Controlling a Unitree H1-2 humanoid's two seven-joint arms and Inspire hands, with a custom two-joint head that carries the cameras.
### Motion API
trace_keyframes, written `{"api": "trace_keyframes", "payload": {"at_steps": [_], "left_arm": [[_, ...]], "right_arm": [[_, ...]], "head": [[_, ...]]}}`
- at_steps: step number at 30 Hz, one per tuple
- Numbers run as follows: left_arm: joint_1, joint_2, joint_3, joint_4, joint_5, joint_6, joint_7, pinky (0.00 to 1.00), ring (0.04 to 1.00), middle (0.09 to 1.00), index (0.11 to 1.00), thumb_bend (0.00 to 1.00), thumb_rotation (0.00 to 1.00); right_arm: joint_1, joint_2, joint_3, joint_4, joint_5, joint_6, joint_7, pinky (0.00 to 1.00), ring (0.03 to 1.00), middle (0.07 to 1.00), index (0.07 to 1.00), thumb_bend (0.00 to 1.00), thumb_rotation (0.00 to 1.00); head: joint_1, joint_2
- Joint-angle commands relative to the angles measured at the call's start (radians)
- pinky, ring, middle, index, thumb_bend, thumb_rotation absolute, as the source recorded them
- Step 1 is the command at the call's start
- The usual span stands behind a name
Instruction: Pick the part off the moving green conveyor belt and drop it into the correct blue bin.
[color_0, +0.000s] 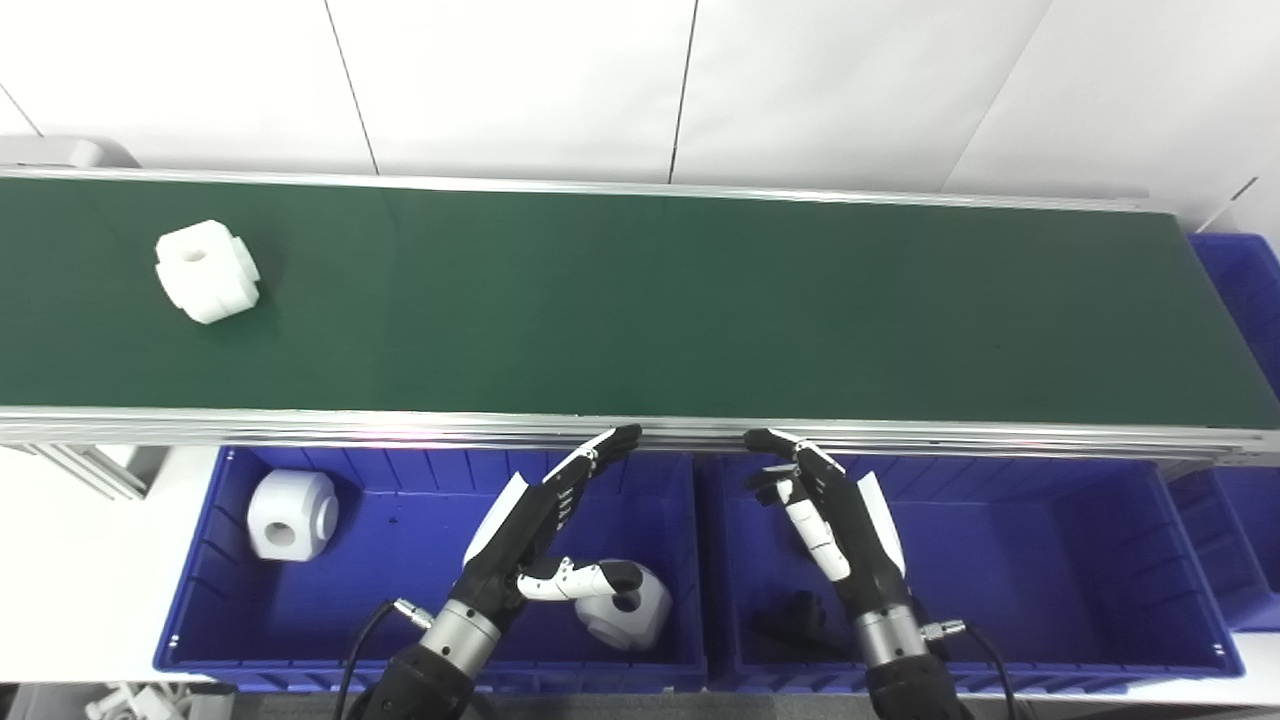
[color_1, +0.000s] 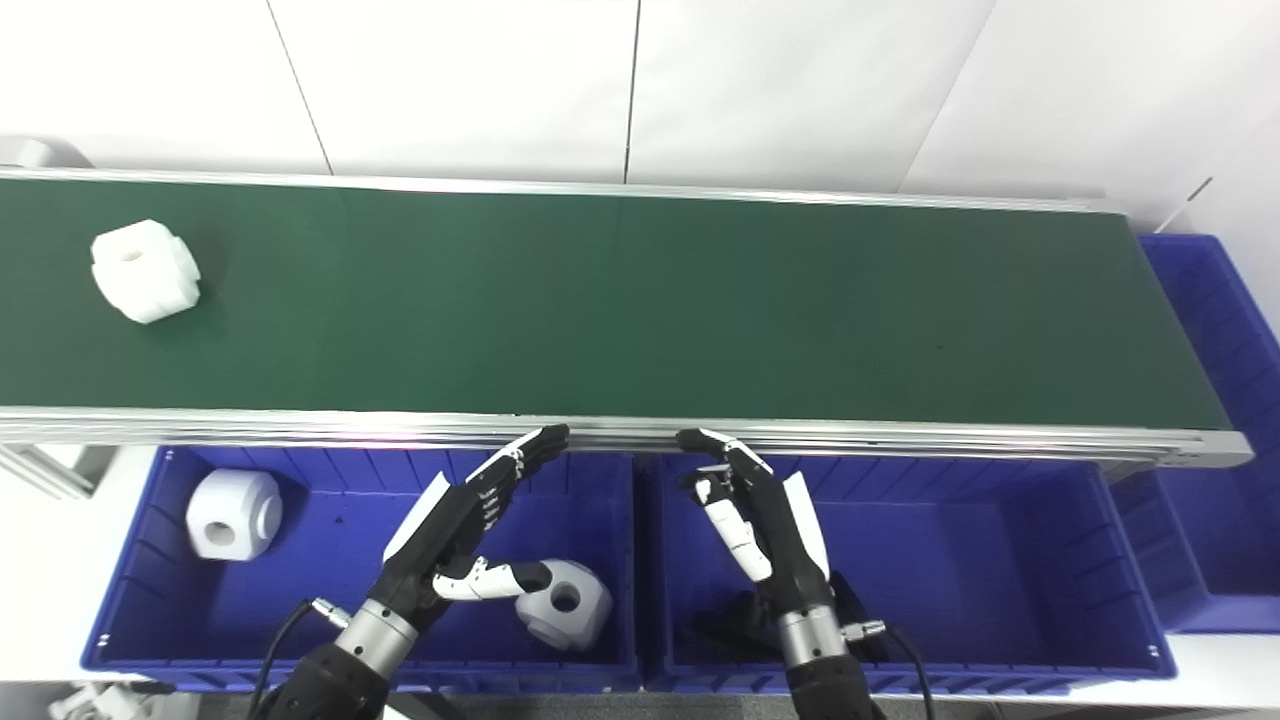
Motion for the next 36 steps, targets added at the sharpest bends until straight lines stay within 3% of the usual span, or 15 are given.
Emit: {"api": "trace_keyframes", "payload": {"at_steps": [1, 4, 9, 16, 23, 31, 36], "left_arm": [[-0.007, -0.003, -0.004, -0.022, -0.009, -0.030, -0.001, 0.99, 0.946, 0.920, 0.891, 0.93, 0.56], [-0.008, -0.007, -0.002, -0.016, -0.008, -0.036, 0.003, 0.99, 0.944, 0.918, 0.888, 0.93, 0.56], [-0.019, -0.008, 0.004, 0.004, -0.009, -0.057, 0.006, 0.97, 0.931, 0.910, 0.899, 0.93, 0.56], [-0.024, -0.011, 0.008, 0.023, -0.001, -0.073, 0.011, 0.96, 0.929, 0.910, 0.899, 0.93, 0.58], [-0.031, -0.015, 0.013, 0.042, 0.013, -0.099, 0.027, 0.92, 0.913, 0.908, 0.898, 0.92, 0.59], [-0.044, -0.036, 0.004, 0.112, 0.010, -0.128, 0.036, 0.93, 0.923, 0.904, 0.882, 0.93, 0.58], [-0.053, -0.048, -0.011, 0.152, 0.035, -0.132, 0.076, 0.86, 0.896, 0.882, 0.853, 0.92, 0.72]], "right_arm": [[-0.001, -0.005, -0.002, -0.025, 0.016, -0.062, -0.001, 0.58, 0.631, 0.773, 0.749, 0.68, 0.99], [0.023, -0.016, 0.003, -0.052, 0.038, -0.062, 0.021, 0.61, 0.657, 0.766, 0.768, 0.74, 1.00], [0.054, -0.055, 0.033, -0.090, 0.068, -0.063, 0.049, 0.65, 0.700, 0.797, 0.788, 0.70, 0.97], [0.064, -0.103, 0.079, -0.095, 0.085, -0.063, 0.056, 0.79, 0.836, 0.867, 0.837, 0.81, 0.99], [0.073, -0.119, 0.092, -0.092, 0.107, -0.063, 0.055, 0.83, 0.868, 0.899, 0.867, 0.83, 1.00], [0.058, -0.127, 0.084, -0.036, 0.137, -0.063, 0.067, 0.83, 0.874, 0.909, 0.876, 0.84, 1.00], [0.045, -0.134, 0.075, 0.003, 0.154, -0.063, 0.092, 0.85, 0.887, 0.923, 0.894, 0.81, 1.00]], "head": [[0.001, 0.000], [0.003, -0.001], [0.004, -0.009], [0.011, -0.018], [0.019, -0.031], [0.127, -0.108], [0.176, -0.149]]}}
